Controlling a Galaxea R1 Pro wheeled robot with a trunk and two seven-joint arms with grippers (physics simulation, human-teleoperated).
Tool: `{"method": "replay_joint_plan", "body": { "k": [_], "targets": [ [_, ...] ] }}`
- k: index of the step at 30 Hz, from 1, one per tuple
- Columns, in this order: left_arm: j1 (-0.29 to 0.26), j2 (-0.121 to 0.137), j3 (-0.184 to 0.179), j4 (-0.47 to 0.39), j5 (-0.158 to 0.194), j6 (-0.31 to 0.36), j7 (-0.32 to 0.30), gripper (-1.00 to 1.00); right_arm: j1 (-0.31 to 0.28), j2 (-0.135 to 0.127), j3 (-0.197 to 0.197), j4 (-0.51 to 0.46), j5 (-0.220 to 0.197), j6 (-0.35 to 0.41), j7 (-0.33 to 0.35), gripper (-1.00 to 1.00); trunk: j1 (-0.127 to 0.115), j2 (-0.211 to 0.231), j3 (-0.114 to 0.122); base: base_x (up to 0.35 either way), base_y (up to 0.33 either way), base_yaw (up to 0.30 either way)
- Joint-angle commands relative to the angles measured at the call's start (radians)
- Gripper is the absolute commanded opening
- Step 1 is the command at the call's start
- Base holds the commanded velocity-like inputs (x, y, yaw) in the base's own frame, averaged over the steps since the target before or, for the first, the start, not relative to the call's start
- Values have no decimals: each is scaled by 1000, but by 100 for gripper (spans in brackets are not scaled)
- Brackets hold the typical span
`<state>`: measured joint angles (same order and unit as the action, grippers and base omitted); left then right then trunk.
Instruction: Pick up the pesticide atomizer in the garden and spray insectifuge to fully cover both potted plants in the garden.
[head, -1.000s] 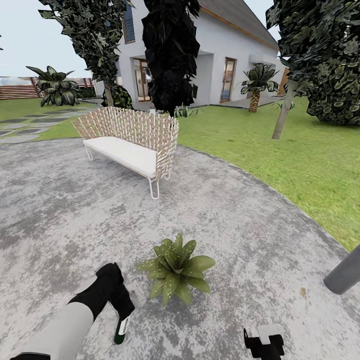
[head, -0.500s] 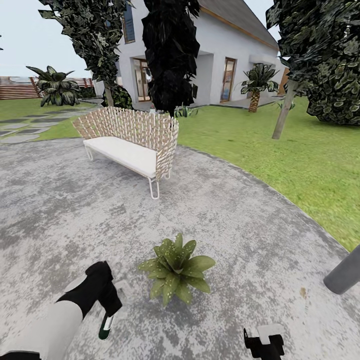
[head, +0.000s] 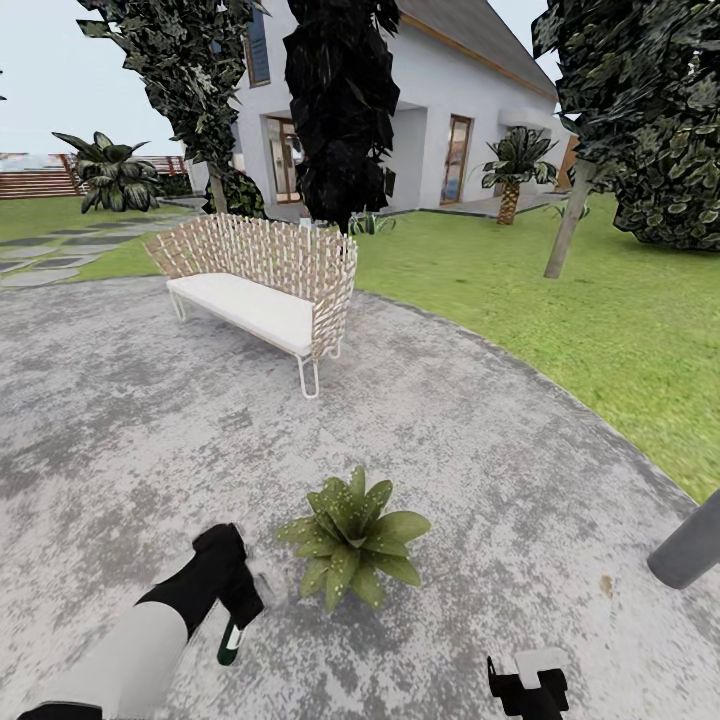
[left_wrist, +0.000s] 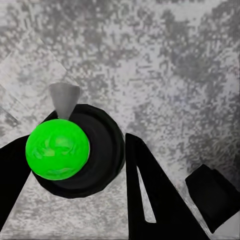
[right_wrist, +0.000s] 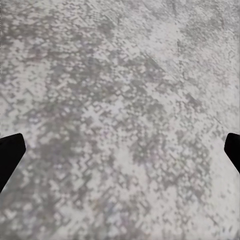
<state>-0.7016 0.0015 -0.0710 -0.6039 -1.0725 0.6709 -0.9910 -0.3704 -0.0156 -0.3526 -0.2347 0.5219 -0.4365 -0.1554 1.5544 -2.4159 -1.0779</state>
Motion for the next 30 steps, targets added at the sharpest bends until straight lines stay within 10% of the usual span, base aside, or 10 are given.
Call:
{"method": "replay_joint_plan", "body": {
  "k": [1, 30],
  "targets": [
    [0, 17, -1, -2, -3, 6, -6, -100, -1, 0, -5, 2, 10, -4, -4, 100, 0, 0, -1, 0, 0, 0],
    [-64, 17, 0, -26, 11, 16, -91, -100, -1, 0, -6, 2, 12, -4, -4, 100, 0, 0, -4, 38, -98, 59]
  ]
}}
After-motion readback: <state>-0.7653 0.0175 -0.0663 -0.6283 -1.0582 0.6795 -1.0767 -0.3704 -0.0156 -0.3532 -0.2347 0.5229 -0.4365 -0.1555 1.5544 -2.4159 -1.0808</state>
